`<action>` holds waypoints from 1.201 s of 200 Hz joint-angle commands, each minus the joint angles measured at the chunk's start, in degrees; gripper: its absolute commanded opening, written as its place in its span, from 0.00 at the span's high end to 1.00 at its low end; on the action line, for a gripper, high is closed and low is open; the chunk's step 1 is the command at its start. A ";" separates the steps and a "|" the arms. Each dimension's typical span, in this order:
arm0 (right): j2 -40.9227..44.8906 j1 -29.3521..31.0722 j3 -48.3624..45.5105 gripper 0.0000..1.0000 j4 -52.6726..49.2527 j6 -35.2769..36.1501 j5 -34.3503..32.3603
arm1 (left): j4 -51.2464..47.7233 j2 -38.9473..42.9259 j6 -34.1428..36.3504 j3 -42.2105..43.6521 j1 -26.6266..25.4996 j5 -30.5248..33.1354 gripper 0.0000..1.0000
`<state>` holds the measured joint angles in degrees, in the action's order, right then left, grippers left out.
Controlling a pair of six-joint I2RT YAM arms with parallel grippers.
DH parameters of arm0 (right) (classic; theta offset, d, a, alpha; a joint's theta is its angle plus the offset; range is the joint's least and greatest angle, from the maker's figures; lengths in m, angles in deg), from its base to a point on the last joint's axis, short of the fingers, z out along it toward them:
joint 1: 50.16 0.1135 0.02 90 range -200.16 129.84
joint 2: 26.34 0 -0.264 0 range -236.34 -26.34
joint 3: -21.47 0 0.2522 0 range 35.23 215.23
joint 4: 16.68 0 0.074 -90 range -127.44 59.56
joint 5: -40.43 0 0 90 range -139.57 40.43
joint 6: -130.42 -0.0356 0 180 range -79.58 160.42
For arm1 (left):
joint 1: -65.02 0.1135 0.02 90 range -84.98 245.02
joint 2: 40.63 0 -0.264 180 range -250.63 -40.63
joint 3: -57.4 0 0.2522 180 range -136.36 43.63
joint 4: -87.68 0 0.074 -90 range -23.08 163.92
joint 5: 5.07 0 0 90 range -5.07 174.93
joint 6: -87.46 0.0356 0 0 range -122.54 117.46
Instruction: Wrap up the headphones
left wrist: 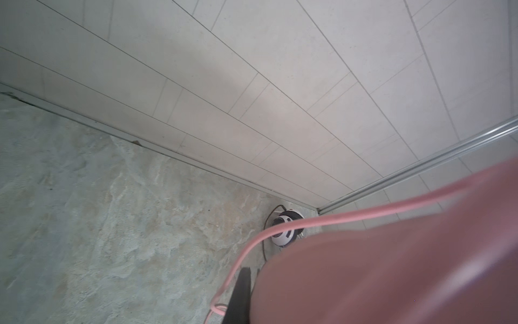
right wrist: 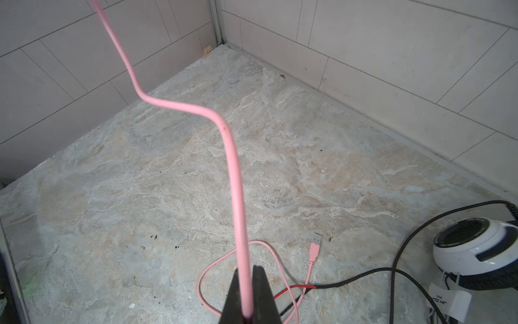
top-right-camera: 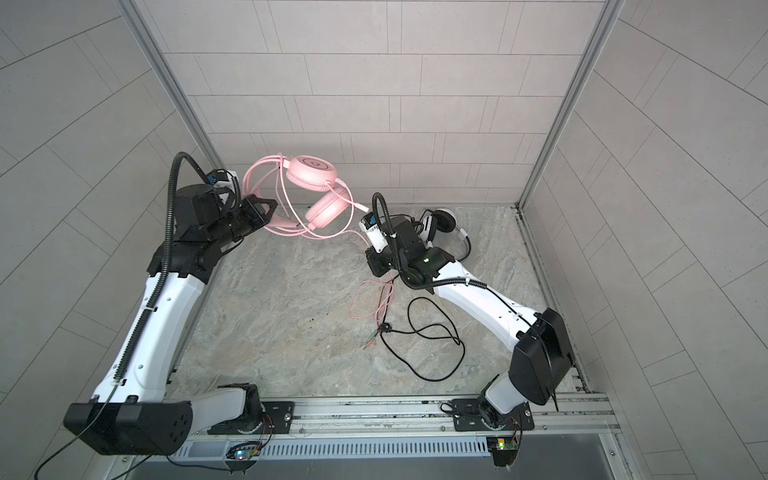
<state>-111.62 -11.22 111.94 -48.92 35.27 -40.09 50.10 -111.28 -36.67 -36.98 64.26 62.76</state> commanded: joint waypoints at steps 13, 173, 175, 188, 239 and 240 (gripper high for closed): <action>5.62 4.68 0.02 1.00 -4.27 3.00 -6.48 | 0.69 1.63 2.04 0.98 0.30 8.39 1.00; 13.39 12.00 7.41 1.00 -9.22 4.76 -7.21 | -1.41 -1.06 4.60 4.71 -1.32 22.46 1.00; 13.45 12.01 7.54 1.00 -8.99 4.74 -7.02 | -1.52 -1.07 4.78 4.69 -1.35 22.62 1.00; 12.95 12.00 8.90 1.00 -8.72 4.46 -5.96 | -1.76 -1.14 5.51 5.18 -1.68 23.60 1.00; 10.63 12.00 14.14 1.00 -9.07 4.69 -4.85 | -4.48 -3.21 9.12 3.97 -2.60 23.54 1.00; 10.51 12.02 14.20 1.00 -9.09 4.70 -4.83 | -4.61 -3.28 9.23 3.88 -2.64 23.56 1.00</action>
<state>-100.01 0.69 123.39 -58.52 39.05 -45.51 44.62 -113.71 -28.89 -31.28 62.54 85.99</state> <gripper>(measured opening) 0.051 0.079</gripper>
